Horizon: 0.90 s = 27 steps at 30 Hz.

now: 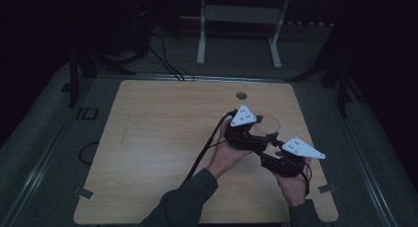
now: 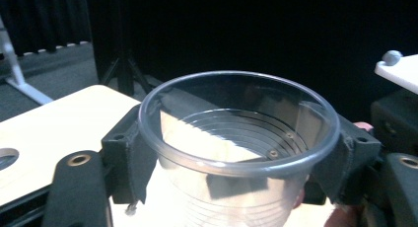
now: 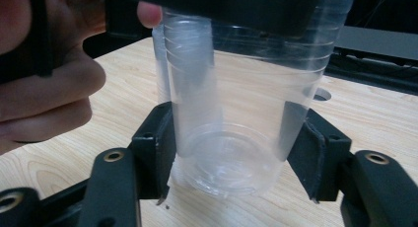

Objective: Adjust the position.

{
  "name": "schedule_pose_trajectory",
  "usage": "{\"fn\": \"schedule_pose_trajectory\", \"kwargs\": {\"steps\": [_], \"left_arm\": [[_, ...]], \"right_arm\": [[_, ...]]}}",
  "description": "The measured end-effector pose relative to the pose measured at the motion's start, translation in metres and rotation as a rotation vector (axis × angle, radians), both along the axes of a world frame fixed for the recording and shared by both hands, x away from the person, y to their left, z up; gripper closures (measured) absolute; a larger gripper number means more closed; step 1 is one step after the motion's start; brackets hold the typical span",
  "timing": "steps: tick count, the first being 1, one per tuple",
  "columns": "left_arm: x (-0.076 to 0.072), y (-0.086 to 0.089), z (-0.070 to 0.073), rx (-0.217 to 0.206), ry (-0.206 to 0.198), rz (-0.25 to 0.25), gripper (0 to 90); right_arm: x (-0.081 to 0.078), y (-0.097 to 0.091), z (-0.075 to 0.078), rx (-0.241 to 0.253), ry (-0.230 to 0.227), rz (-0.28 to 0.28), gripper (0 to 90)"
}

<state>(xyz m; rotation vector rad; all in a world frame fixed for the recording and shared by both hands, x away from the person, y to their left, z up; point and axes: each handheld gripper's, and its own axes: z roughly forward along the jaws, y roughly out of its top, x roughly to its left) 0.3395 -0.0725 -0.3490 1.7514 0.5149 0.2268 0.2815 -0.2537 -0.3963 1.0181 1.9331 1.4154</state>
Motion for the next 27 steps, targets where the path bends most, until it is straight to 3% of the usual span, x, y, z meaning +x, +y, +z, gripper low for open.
{"fn": "schedule_pose_trajectory", "kwargs": {"steps": [9, 27], "left_arm": [[-0.004, 0.001, 0.002, 0.009, -0.046, 0.024, 28.1], [-0.003, 0.008, 0.000, 0.010, -0.067, 0.070, 28.6]], "right_arm": [[-0.002, -0.006, 0.002, -0.005, -0.014, -0.006, 33.6], [-0.008, -0.020, 0.002, 0.000, -0.010, -0.043, 33.3]]}}
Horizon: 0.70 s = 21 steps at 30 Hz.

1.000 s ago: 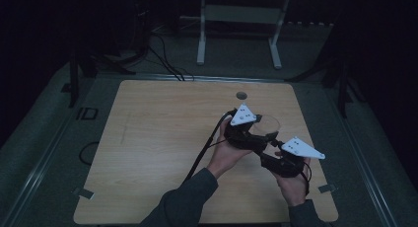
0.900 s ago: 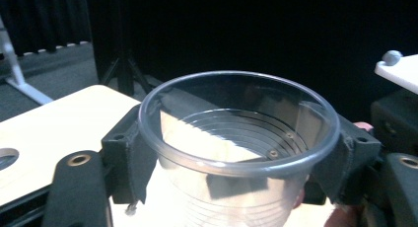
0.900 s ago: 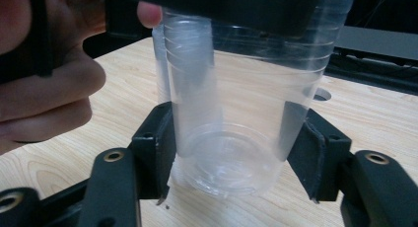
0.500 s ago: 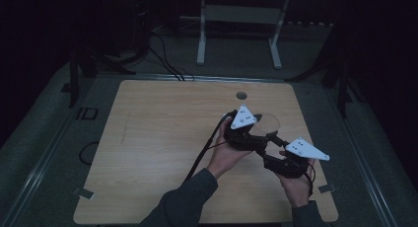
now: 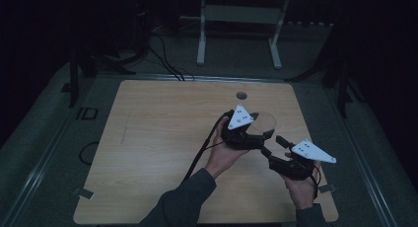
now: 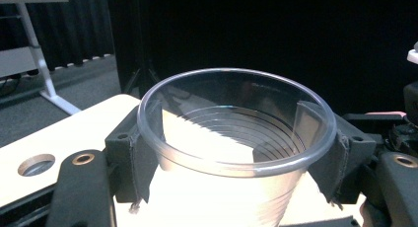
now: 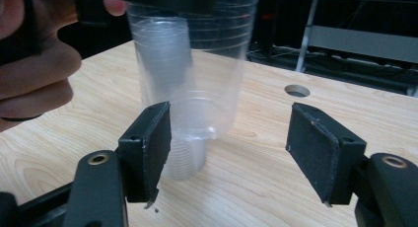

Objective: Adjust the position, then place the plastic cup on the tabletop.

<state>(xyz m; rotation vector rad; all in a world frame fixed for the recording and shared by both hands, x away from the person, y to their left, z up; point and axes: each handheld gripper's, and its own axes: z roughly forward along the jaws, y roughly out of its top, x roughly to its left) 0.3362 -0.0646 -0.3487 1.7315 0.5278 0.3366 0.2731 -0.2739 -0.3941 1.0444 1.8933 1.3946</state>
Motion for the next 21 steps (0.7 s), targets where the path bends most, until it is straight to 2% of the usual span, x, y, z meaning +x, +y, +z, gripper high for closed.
{"fn": "schedule_pose_trajectory", "kwargs": {"steps": [10, 16, 21], "left_arm": [[-0.001, 0.004, -0.005, 0.002, -0.006, 0.005, 28.7], [-0.002, 0.008, -0.010, -0.022, -0.004, -0.004, 28.7], [-0.002, 0.009, -0.014, -0.022, -0.005, 0.000, 28.7]], "right_arm": [[0.001, -0.007, -0.001, 0.007, 0.002, -0.027, 33.4], [0.001, -0.012, -0.002, 0.014, 0.000, -0.042, 33.4], [0.001, -0.013, -0.002, 0.016, -0.002, -0.048, 33.4]]}}
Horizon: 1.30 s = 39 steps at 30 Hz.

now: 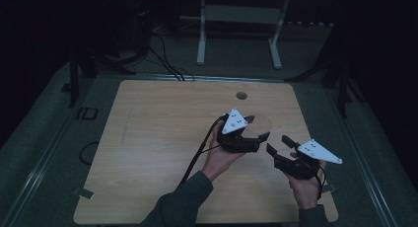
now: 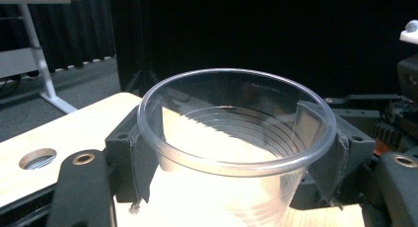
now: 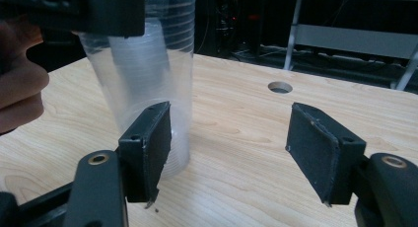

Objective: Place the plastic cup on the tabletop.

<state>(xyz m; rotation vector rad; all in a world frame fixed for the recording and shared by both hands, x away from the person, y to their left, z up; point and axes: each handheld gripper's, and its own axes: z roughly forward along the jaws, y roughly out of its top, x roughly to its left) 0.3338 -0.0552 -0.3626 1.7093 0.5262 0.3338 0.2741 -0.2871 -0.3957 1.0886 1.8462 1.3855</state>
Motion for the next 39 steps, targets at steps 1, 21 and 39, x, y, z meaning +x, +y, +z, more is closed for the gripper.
{"fn": "schedule_pose_trajectory", "kwargs": {"steps": [1, 21, 39], "left_arm": [[0.000, 0.000, -0.001, 0.000, 0.000, 0.001, 28.7], [-0.003, 0.000, -0.008, 0.008, -0.002, 0.003, 28.6], [-0.005, 0.000, -0.016, -0.001, -0.011, 0.003, 28.7]], "right_arm": [[0.000, 0.000, 0.000, 0.000, -0.001, -0.001, 33.4], [-0.002, -0.004, 0.002, 0.016, -0.008, -0.017, 33.4], [-0.002, -0.010, 0.005, 0.022, -0.018, -0.035, 33.4]]}}
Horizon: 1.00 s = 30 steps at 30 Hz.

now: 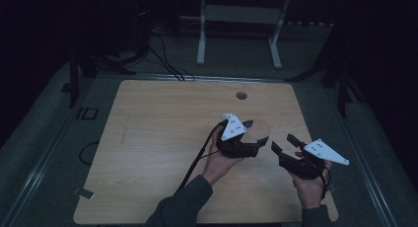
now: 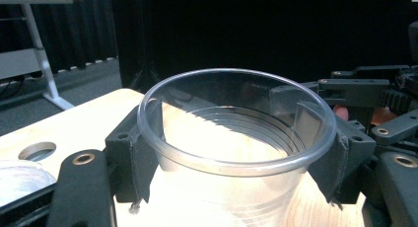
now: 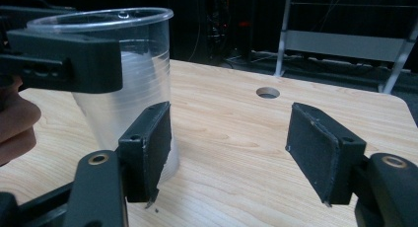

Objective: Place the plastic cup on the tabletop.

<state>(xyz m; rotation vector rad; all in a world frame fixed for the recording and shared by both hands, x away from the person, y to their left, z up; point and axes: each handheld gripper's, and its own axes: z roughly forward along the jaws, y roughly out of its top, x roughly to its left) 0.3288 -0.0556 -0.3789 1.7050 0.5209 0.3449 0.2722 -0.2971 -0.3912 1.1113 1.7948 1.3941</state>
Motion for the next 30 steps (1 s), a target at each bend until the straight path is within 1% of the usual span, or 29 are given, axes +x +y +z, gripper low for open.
{"fn": "schedule_pose_trajectory", "kwargs": {"steps": [3, 12, 24, 30], "left_arm": [[0.000, 0.000, -0.002, -0.005, 0.002, 0.002, 28.7], [-0.001, 0.000, -0.006, -0.007, -0.008, 0.006, 28.7], [-0.002, 0.000, -0.014, 0.003, -0.014, 0.007, 28.6], [-0.003, 0.002, -0.019, -0.006, -0.012, 0.009, 28.7]], "right_arm": [[0.000, -0.001, 0.000, 0.003, 0.000, -0.003, 33.4], [-0.001, -0.001, 0.000, 0.006, -0.001, -0.004, 33.3], [-0.001, -0.003, 0.001, 0.008, -0.003, -0.007, 33.4], [-0.001, -0.003, 0.000, 0.008, -0.003, -0.008, 33.3]]}}
